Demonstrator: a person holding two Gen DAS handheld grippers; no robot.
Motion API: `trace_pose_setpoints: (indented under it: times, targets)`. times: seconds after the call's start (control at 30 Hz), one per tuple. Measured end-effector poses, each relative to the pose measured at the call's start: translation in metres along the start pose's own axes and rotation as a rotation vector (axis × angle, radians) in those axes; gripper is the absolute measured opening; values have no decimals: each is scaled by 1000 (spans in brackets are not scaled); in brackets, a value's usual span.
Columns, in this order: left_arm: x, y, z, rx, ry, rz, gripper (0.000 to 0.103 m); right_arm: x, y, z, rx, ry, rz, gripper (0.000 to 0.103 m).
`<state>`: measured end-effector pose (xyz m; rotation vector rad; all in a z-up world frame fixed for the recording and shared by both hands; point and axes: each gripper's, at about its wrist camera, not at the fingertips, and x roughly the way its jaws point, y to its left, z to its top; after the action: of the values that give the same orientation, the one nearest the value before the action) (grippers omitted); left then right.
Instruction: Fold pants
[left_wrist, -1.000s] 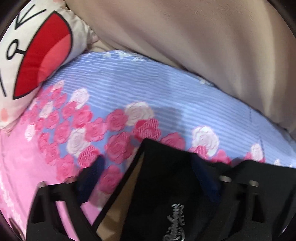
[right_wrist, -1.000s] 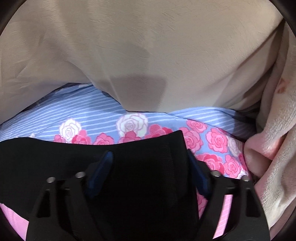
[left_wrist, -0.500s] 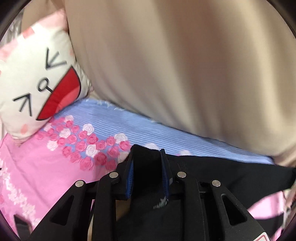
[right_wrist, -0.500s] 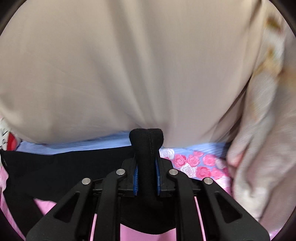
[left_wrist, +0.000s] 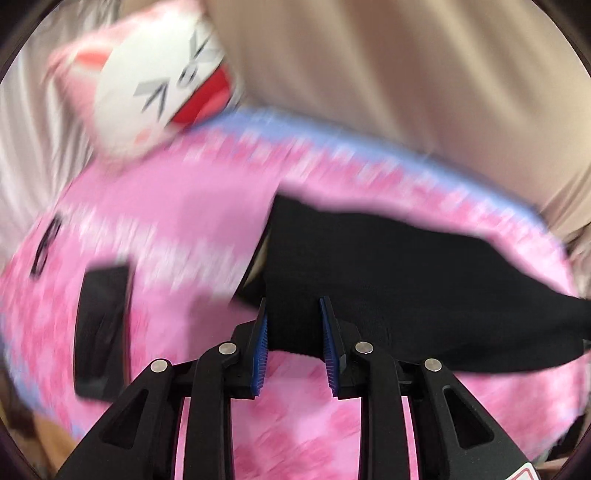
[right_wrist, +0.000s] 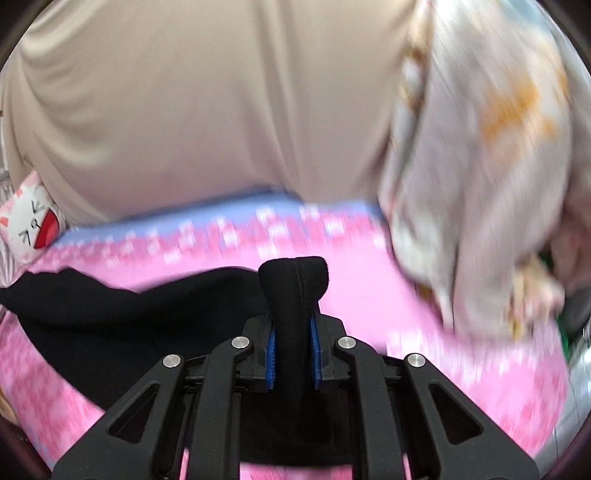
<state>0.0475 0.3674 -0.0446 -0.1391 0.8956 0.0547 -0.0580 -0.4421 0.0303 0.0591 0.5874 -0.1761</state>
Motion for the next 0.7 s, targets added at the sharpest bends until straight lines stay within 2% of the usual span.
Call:
trace_pose_setpoints:
  times: [0.07,0.2,0.3,0.37,0.4,0.43,0.47,0.5,0.57,0.63,0.7]
  targets:
    - [28,10,-17,-35,63,26,23,0,-7,-26,34,36,2,13]
    - [48,17,-26,-74,91,37,23,9,-21,-47,56,66,-7,13]
    - [47,19,-20,-94,88,42,24,9,-23,-43,63,27,14,13]
    - [46,19,-17,-92,101,47,27,-6,-15,-30,30,-32,44,15]
    - [43,17,-19,-83,109,61,29,-11,-10,-28,9,-39,44,20]
    - [38,17,-21,-70,113,78,30,-17,-6,-28,-25,-28,37,39]
    - [31,18,-23,-65,100,91,36,-21,-3,-36,-55,20,41,60]
    - [25,19,-26,-64,88,111,40,-23,-4,-44,-65,50,23,65]
    - [3,25,-28,-71,44,195,41,-34,-13,-65,-66,108,-20,64]
    - [-19,30,-23,-104,8,222,41,-52,-24,-78,-33,111,-49,68]
    - [-35,22,-11,-110,-35,228,41,-75,-37,-77,51,45,-41,88]
